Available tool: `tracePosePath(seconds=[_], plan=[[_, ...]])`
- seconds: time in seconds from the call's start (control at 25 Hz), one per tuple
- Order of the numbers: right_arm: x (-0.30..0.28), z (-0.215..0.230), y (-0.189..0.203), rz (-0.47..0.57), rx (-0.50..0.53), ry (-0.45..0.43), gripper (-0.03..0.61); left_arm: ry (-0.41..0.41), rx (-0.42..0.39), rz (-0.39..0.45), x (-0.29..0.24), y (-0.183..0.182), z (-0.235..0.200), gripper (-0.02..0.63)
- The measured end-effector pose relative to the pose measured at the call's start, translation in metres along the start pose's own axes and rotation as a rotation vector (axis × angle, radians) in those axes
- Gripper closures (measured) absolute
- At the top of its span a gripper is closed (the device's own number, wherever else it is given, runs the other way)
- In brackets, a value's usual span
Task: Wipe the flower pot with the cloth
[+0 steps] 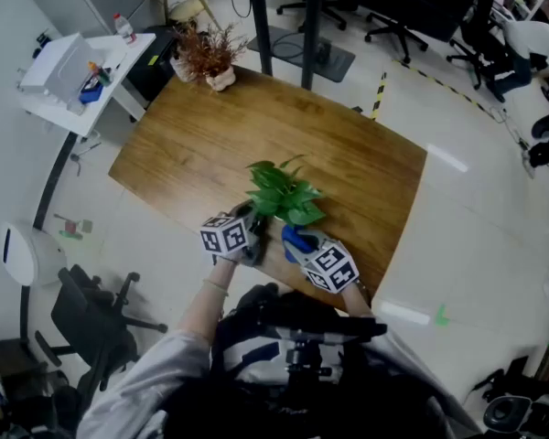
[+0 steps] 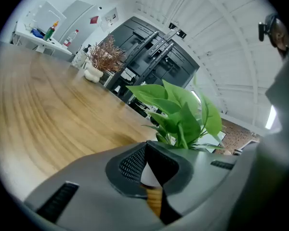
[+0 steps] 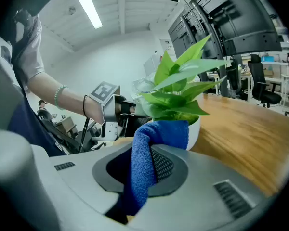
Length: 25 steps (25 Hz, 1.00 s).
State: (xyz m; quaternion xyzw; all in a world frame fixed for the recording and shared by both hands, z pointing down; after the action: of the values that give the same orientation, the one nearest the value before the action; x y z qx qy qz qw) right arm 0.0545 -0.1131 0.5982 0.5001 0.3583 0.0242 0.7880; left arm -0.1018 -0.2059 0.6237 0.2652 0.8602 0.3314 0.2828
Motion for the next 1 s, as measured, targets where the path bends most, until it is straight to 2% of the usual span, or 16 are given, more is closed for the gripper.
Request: tracePosePath(seconds=[0.28, 0.4, 0.52, 0.64, 0.8, 1.0], plan=[[-0.022, -0.002, 0.016, -0.094, -0.009, -0.005, 0.515, 0.015, -0.005, -0.048, -0.009, 0.012, 0.005, 0.606], [-0.024, -0.002, 0.018, -0.100, -0.036, 0.007, 0.515, 0.029, -0.011, -0.065, -0.007, 0.017, 0.008, 0.606], [-0.015, -0.002, 0.018, -0.088, -0.081, 0.055, 0.516, 0.042, -0.054, -0.075, 0.000, 0.017, 0.016, 0.606], [0.004, 0.001, 0.020, -0.035, -0.167, 0.139, 0.517, 0.049, -0.097, -0.061, 0.012, 0.014, 0.025, 0.606], [0.031, 0.001, 0.024, 0.054, -0.290, 0.248, 0.517, 0.067, -0.097, 0.001, 0.032, 0.008, 0.039, 0.606], [0.051, -0.009, 0.010, 0.164, -0.346, 0.341, 0.517, 0.143, -0.115, 0.018, 0.047, 0.001, 0.063, 0.606]])
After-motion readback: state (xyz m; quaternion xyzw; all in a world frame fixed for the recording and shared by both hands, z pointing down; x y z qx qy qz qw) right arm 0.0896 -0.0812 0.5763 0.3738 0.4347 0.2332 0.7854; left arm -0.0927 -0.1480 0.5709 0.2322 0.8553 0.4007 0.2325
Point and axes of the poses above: the fingertips, and each gripper's own axes: x backward along the fingers, z to its right, y out of its underside, the point moved 7 cm from there along x, backward along the fingers, and after that the axes turned 1 degree about -z, right-handed, at the moved point
